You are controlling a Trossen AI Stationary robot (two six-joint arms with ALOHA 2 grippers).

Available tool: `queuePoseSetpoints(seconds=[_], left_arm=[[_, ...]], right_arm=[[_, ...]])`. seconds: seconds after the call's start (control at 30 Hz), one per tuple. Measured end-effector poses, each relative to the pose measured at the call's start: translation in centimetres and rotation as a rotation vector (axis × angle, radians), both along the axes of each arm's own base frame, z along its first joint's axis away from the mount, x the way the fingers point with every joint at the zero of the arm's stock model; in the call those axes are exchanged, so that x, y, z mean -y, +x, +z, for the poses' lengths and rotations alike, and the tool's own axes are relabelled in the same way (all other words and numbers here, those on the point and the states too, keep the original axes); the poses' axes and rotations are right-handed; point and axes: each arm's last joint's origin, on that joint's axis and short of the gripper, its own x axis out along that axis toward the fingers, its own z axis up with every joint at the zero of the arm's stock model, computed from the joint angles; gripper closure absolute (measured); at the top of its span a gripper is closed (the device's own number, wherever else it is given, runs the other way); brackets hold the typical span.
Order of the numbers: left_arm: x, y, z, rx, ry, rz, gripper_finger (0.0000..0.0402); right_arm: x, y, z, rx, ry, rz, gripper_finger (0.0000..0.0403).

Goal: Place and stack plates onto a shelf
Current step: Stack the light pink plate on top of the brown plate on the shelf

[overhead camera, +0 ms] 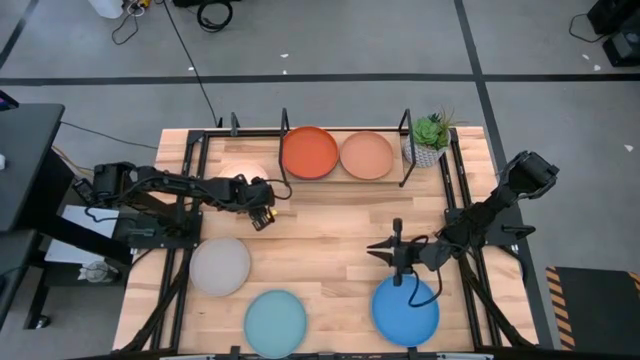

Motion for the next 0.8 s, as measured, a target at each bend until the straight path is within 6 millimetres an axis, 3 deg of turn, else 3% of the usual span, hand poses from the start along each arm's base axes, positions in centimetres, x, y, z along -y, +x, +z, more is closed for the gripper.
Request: queuePoseSetpoints(seconds=[0.3, 0.43, 0.63, 0.8], left_arm=[[0.1, -1.0, -1.5, -0.015, -0.013, 0.017, 0.0247], [0.2, -1.1, -1.5, -0.021, -0.017, 0.021, 0.0285], [0.2, -1.1, -1.5, -0.018, -0.083, 0.010, 0.0380], [0.3, -0.2, 0.9, 0.001, -0.254, -0.007, 0.0383]], right_arm=[[0.1, 0.1, 0.0, -0.007, 0.014, 0.021, 0.0343], [0.1, 0.1, 0.0, -0.006, 0.020, 0.019, 0.0343], [0.1, 0.1, -0.1, -0.011, 0.019, 0.019, 0.0343], [0.2, 0.0, -0.3, -0.029, 0.033, 0.003, 0.0343]])
